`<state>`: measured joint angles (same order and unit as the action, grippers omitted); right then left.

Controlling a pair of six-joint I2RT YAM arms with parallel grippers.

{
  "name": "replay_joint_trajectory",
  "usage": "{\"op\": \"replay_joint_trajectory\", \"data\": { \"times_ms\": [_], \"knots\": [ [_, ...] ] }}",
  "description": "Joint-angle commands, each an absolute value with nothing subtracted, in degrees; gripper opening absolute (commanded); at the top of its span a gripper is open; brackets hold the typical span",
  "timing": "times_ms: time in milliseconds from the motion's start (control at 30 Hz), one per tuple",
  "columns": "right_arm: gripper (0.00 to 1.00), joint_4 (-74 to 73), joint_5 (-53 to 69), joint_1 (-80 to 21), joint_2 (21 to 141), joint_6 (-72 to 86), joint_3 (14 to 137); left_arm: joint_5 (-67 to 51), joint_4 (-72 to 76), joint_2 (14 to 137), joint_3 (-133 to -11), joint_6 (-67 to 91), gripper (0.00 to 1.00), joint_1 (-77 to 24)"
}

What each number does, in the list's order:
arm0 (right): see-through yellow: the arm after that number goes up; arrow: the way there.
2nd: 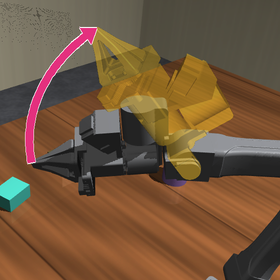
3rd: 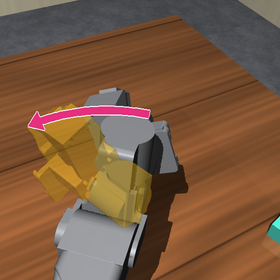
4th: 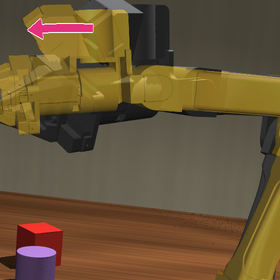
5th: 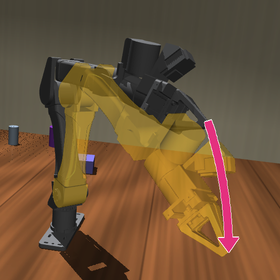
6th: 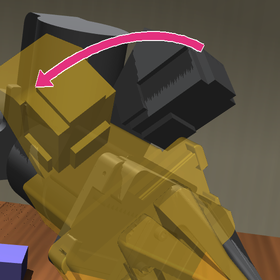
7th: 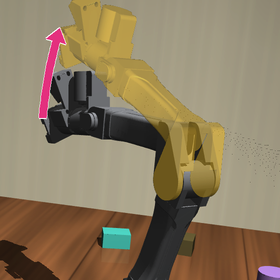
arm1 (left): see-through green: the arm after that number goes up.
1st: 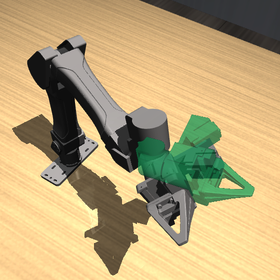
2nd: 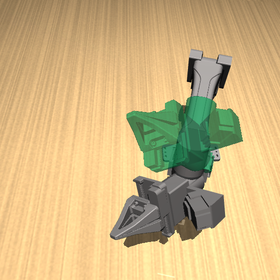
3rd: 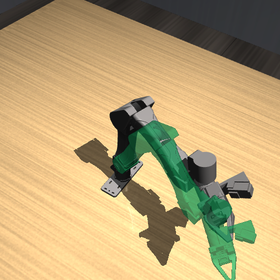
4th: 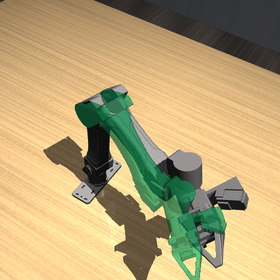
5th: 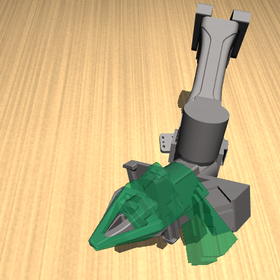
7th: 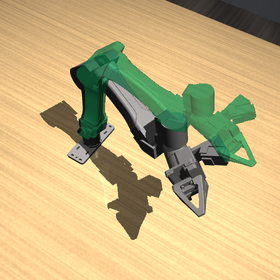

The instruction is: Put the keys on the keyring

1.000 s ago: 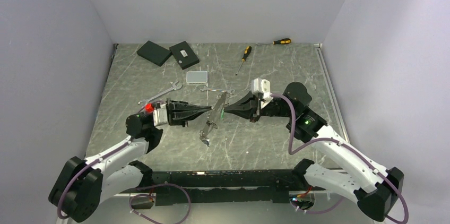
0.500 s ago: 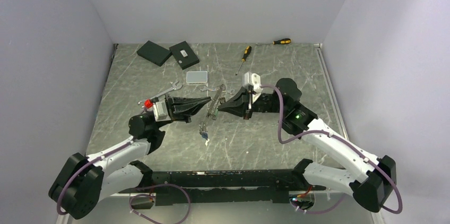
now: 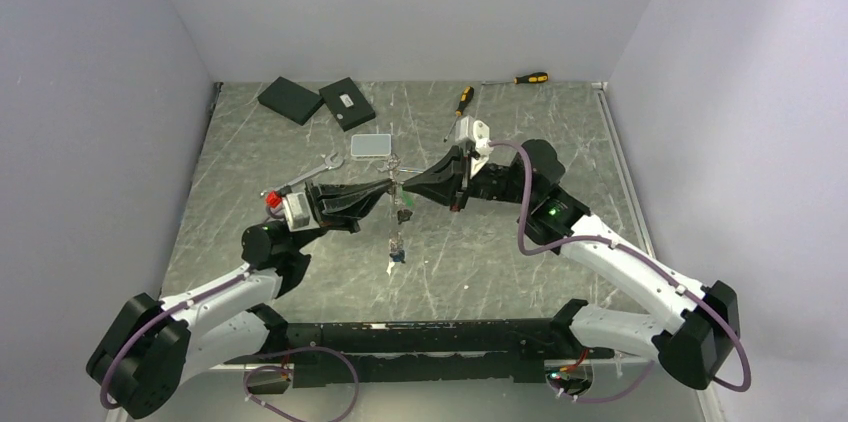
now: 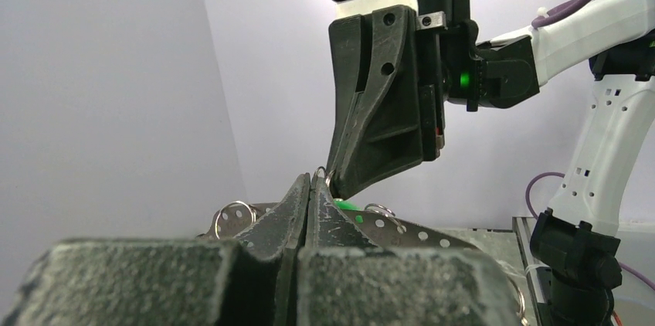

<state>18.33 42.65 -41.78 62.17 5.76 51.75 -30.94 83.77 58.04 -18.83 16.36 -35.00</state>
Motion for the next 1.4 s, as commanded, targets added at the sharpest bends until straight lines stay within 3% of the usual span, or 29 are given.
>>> {"op": "replay_joint_trajectory", "data": {
  "times_ms": [0, 1200, 1367],
  "knots": [
    [0.0, 20.78, 40.81, -42.07, 63.08, 6.89, 55.27, -28.83, 89.12, 56.18, -18.44, 17.04, 0.0, -35.32],
    [0.0, 18.3, 43.52, -40.92, 64.79, 9.61, 54.53, -30.55, 89.12, 54.94, -18.28, 15.91, 0.0, -35.33],
    [0.0, 16.48, 39.63, -40.7, 64.03, 8.22, 53.51, -29.56, 88.97, 55.19, -17.39, 15.61, 0.0, -35.33]
  ]
}}
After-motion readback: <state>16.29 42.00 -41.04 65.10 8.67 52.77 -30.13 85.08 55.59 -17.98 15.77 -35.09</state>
